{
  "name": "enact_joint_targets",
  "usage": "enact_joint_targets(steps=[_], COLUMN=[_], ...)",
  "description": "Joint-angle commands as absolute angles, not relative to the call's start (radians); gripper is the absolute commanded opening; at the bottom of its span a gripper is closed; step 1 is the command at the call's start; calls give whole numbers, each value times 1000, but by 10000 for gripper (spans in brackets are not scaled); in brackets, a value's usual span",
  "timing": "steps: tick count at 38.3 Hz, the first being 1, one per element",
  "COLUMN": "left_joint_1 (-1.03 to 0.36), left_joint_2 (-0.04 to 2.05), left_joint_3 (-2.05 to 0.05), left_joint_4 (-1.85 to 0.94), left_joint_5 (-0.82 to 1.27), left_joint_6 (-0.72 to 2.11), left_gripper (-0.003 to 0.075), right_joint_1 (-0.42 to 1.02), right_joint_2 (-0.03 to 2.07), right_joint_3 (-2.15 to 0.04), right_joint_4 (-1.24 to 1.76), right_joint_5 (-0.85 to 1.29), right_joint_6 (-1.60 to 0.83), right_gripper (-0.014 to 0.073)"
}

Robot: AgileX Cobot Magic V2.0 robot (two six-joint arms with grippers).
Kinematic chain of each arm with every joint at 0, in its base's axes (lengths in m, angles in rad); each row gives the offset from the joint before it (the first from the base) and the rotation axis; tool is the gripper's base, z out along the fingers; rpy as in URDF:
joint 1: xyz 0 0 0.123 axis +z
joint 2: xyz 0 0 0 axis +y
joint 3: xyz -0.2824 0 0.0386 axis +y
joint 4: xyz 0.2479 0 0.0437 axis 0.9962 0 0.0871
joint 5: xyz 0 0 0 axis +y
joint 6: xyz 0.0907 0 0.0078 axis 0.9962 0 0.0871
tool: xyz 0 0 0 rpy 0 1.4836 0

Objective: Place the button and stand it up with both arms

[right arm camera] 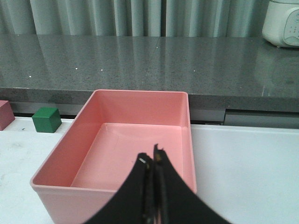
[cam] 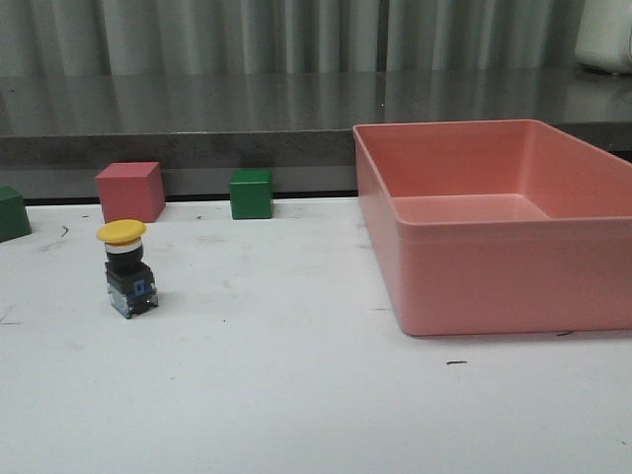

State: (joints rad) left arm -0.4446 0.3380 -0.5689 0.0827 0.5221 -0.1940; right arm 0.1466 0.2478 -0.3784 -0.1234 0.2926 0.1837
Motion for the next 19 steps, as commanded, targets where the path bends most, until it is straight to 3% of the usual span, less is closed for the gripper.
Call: enact_joint_targets(steps=[1,19], left_joint_1=[-452,-452], left_joint_2=[312,307], left_joint_3=[-606,-606], left_joint_4=[82,82], left_joint_5=[458,458], left_joint_6=[-205,-205], left_gripper=[-20,-20], right_joint_1=[145,145], right_joint_2=[257,257], right_joint_3=[-405,-405], right_joint_4=[-136,-136], right_joint_5=[204,204], right_joint_6=[177,177], right_gripper=[-70,-70])
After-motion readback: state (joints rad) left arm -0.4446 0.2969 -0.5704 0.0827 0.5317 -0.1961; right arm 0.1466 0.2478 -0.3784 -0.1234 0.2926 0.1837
